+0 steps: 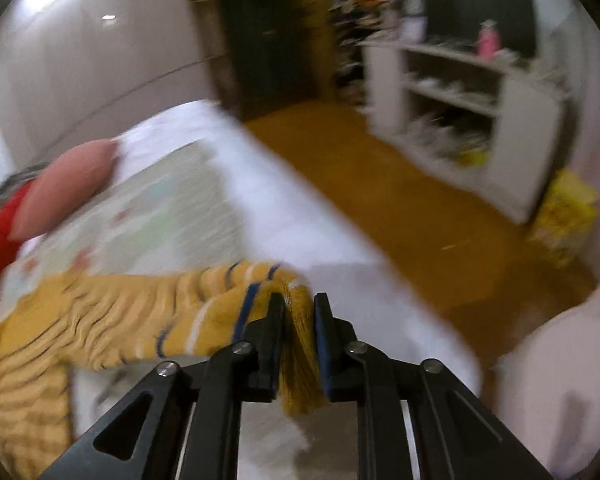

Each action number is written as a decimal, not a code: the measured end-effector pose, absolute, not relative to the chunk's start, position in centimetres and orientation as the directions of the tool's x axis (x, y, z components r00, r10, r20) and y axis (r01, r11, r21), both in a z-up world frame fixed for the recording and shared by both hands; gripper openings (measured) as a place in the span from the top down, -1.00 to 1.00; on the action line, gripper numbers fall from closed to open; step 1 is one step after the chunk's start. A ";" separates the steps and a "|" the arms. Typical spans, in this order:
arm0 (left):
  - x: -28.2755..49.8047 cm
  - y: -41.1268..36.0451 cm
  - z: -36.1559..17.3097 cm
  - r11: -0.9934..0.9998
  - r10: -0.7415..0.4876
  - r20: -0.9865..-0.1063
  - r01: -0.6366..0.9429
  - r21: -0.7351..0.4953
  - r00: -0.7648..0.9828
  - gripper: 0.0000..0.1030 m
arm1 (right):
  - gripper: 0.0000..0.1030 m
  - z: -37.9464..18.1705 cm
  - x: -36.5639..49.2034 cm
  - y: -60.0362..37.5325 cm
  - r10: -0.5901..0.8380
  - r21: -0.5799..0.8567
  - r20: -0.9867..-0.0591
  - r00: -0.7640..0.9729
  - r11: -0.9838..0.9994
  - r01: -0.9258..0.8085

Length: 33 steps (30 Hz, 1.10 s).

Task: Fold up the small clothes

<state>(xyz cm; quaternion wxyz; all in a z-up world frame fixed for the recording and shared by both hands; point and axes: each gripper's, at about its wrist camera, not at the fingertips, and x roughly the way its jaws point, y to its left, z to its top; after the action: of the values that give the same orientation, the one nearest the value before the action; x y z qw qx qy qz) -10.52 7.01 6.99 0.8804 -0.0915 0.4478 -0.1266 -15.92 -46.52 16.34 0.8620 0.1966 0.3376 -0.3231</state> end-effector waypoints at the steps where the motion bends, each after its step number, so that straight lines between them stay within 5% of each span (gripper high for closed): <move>1: -10.4 6.8 6.8 0.950 -0.308 -0.767 0.140 -0.279 0.562 -0.08 | 0.66 16.8 -15.8 -47.5 -0.491 0.062 -0.707 0.510 0.675 0.735; 4: -10.1 6.3 6.3 0.947 -0.318 -0.775 0.144 -0.287 0.546 -0.09 | 0.48 17.8 -17.4 -49.1 -0.574 0.033 -0.674 0.465 0.606 0.795; 6: -9.9 6.2 5.9 0.948 -0.316 -0.783 0.143 -0.284 0.536 -0.09 | -0.22 17.4 -18.9 -49.3 -0.523 0.136 -0.681 0.513 0.598 0.790; 12: -9.3 6.4 5.3 0.938 -0.340 -0.786 0.134 -0.318 0.516 -0.14 | -0.27 11.4 -20.7 -48.3 -0.079 0.636 -0.626 0.776 0.523 0.567; 14: -9.3 6.2 5.2 0.936 -0.347 -0.785 0.138 -0.324 0.513 -0.15 | -0.27 9.3 -20.3 -47.6 -0.009 0.696 -0.613 0.790 0.467 0.546; 20: -9.8 6.7 5.5 0.942 -0.331 -0.783 0.133 -0.308 0.527 -0.19 | -0.27 6.7 -16.8 -47.7 -0.104 0.661 -0.646 0.756 0.420 0.622; 22: -10.0 7.8 5.6 0.939 -0.332 -0.776 0.108 -0.327 0.537 -0.19 | 0.02 7.4 -15.3 -48.0 -0.175 0.587 -0.673 0.718 0.464 0.663; 23: -10.1 8.2 5.6 0.937 -0.333 -0.773 0.099 -0.334 0.541 -0.19 | 0.70 7.8 -14.4 -48.3 -0.192 0.551 -0.691 0.697 0.484 0.680; 24: -10.3 8.9 5.6 0.935 -0.333 -0.766 0.084 -0.346 0.550 -0.19 | 0.83 8.1 -13.5 -48.4 -0.198 0.523 -0.706 0.680 0.502 0.689; 29: -11.1 12.3 5.0 0.916 -0.337 -0.747 0.018 -0.400 0.572 -0.24 | 0.86 15.0 -6.8 -43.8 -0.233 0.389 -0.672 0.703 0.696 0.603; 33: -11.6 15.0 4.1 0.894 -0.351 -0.734 -0.024 -0.447 0.582 -0.24 | 0.87 20.2 0.4 -34.1 -0.117 0.330 -0.619 0.776 0.859 0.392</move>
<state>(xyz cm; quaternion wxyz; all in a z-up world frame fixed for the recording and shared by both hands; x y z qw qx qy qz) -11.64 14.98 4.12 0.8642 -0.2096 0.4474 -0.0948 0.36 -34.14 20.17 0.9148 0.2265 0.3040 -0.1390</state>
